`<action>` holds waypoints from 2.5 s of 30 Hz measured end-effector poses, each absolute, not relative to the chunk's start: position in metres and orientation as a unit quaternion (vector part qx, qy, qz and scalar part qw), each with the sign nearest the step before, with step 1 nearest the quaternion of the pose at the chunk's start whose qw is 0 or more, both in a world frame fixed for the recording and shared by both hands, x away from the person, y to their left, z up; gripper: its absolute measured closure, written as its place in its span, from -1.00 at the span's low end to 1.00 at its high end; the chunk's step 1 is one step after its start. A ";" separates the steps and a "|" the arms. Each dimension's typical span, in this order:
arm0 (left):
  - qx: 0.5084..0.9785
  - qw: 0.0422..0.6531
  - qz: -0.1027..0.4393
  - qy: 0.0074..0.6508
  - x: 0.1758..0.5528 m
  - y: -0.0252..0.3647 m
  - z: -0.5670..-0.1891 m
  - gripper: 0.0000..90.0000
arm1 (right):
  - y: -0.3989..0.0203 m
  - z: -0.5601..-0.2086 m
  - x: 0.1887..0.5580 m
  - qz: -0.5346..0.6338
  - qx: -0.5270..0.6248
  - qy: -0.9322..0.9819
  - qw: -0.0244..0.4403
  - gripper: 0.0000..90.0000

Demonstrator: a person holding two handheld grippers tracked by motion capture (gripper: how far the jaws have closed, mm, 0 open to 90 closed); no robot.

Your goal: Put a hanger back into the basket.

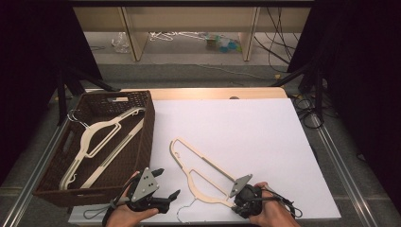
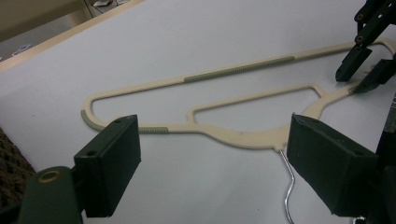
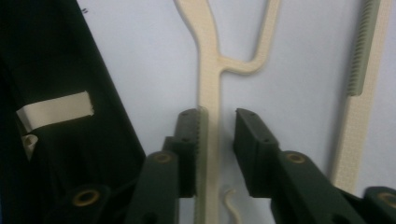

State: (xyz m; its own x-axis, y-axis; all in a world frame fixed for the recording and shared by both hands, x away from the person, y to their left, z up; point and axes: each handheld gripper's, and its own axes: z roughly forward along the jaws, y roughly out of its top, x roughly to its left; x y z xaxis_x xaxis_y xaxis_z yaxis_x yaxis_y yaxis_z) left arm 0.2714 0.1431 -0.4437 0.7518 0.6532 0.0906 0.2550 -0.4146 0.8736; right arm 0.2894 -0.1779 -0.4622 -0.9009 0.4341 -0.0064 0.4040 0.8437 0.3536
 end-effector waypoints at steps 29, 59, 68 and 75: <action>0.857 0.417 0.211 0.217 0.272 0.127 -0.456 -0.50 | -0.176 -0.456 0.290 0.163 0.195 0.966 0.057 0.76; 0.908 0.316 0.271 0.054 0.299 0.077 -0.489 -0.27 | -0.189 -0.424 0.286 0.179 0.157 0.970 0.051 0.76; 0.909 0.319 0.267 -0.008 0.304 0.069 -0.488 -0.07 | -0.194 -0.428 0.291 0.186 0.148 0.970 0.042 0.76; 0.910 0.309 0.266 -0.075 0.304 0.064 -0.486 0.22 | -0.199 -0.431 0.295 0.188 0.142 0.971 0.034 0.76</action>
State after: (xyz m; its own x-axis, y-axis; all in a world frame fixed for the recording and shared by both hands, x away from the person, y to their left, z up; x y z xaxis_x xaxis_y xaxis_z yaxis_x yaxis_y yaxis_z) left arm 0.3038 0.0639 -0.4858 0.8471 0.0279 0.5307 -0.3011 -0.7977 0.5225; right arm 0.2945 -0.1992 -0.4313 -0.9573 0.2888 -0.0117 0.2635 0.8887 0.3753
